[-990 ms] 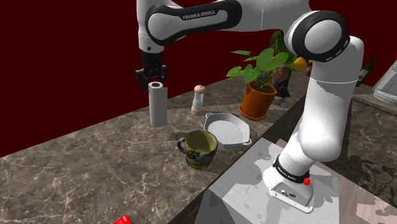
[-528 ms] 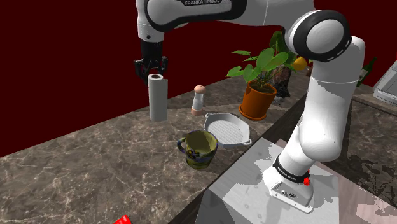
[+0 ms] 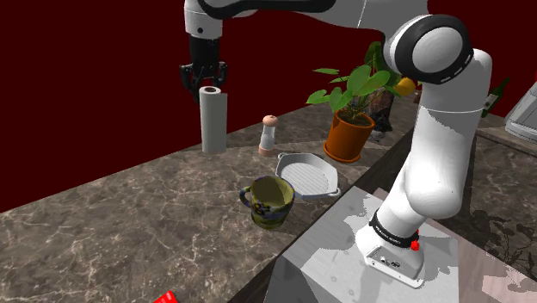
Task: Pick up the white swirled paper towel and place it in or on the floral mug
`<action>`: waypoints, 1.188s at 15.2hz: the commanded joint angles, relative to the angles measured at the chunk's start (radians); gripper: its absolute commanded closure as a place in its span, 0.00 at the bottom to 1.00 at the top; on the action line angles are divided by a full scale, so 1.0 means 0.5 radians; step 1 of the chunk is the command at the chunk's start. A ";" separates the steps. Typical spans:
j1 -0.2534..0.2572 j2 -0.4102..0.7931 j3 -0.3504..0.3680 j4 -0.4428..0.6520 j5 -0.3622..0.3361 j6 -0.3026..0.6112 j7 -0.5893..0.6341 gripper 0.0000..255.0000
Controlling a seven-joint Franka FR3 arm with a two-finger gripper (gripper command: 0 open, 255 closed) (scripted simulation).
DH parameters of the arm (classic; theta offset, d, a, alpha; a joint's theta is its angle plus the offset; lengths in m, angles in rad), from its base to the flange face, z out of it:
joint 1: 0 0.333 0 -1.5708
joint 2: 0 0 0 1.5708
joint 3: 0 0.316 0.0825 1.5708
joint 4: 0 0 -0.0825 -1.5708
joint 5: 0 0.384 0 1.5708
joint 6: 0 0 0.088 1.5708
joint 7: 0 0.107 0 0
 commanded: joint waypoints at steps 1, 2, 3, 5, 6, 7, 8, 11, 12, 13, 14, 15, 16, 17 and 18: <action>0.008 0.015 0.002 0.079 -0.004 -0.066 0.006 1.00; 0.010 0.021 0.002 0.116 -0.005 -0.096 0.006 1.00; 0.013 0.029 0.003 0.154 -0.007 -0.126 0.007 1.00; 0.019 0.046 0.004 0.234 -0.012 -0.189 0.008 1.00; 0.022 0.056 0.004 0.276 -0.014 -0.222 0.009 1.00; 0.026 0.067 0.004 0.320 -0.017 -0.254 0.010 1.00; 0.027 0.069 0.004 0.329 -0.017 -0.261 0.010 1.00; 0.000 -0.203 0.019 0.012 0.045 -0.210 0.019 1.00; -0.006 -0.287 0.023 -0.079 0.066 -0.202 0.021 1.00; -0.010 -0.370 0.025 -0.163 0.086 -0.197 0.023 1.00; -0.013 -0.449 0.028 -0.242 0.107 -0.196 0.024 1.00; -0.014 -0.528 0.029 -0.316 0.127 -0.197 0.025 1.00; -0.015 -0.604 0.031 -0.385 0.147 -0.202 0.027 1.00; -0.014 -0.679 0.032 -0.450 0.166 -0.209 0.028 1.00; -0.012 -0.752 0.032 -0.511 0.186 -0.218 0.030 1.00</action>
